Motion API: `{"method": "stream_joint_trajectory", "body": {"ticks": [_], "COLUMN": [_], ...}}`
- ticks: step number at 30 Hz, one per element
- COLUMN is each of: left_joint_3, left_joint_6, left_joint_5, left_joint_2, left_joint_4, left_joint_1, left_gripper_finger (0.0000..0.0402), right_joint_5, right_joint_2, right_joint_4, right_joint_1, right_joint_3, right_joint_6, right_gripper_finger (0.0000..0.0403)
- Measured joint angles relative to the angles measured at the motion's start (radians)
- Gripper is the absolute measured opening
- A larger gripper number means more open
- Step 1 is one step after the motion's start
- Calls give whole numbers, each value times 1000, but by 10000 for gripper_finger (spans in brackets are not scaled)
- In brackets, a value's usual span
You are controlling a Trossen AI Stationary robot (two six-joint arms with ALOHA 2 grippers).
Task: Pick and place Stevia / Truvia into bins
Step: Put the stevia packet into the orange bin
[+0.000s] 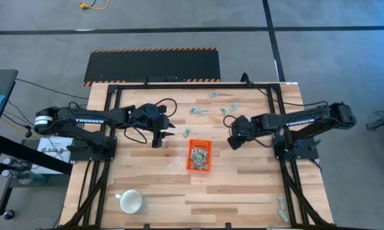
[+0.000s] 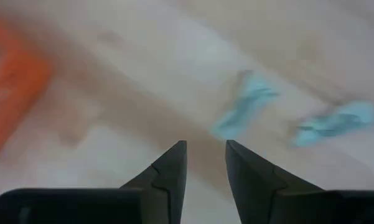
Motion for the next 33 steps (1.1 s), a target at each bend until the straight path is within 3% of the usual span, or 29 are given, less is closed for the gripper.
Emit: {"method": "stream_joint_trajectory", "body": {"ticks": [3, 8, 22, 28, 33], "left_joint_3": [0, 0, 0, 0, 0], "left_joint_6": [-1, -1, -8, -9, -10], "left_joint_5": [0, 0, 2, 2, 1], "left_joint_2": [0, 0, 0, 0, 0], "left_joint_4": [0, 0, -2, -3, -4], "left_joint_1": [0, 0, 0, 0, 0], "left_gripper_finger": [141, 141, 141, 141, 141], "right_joint_5": [55, 51, 50, 55, 89], "right_joint_2": [-1, 19, 230, 284, 259], "right_joint_4": [-8, 34, 186, 189, 214], "right_joint_1": [-19, -44, -97, -99, -67], "right_joint_3": [-19, -58, -65, -58, -63], "right_joint_6": [43, 75, 26, 15, -12], "right_gripper_finger": [105, 113, 189, 187, 154]}}
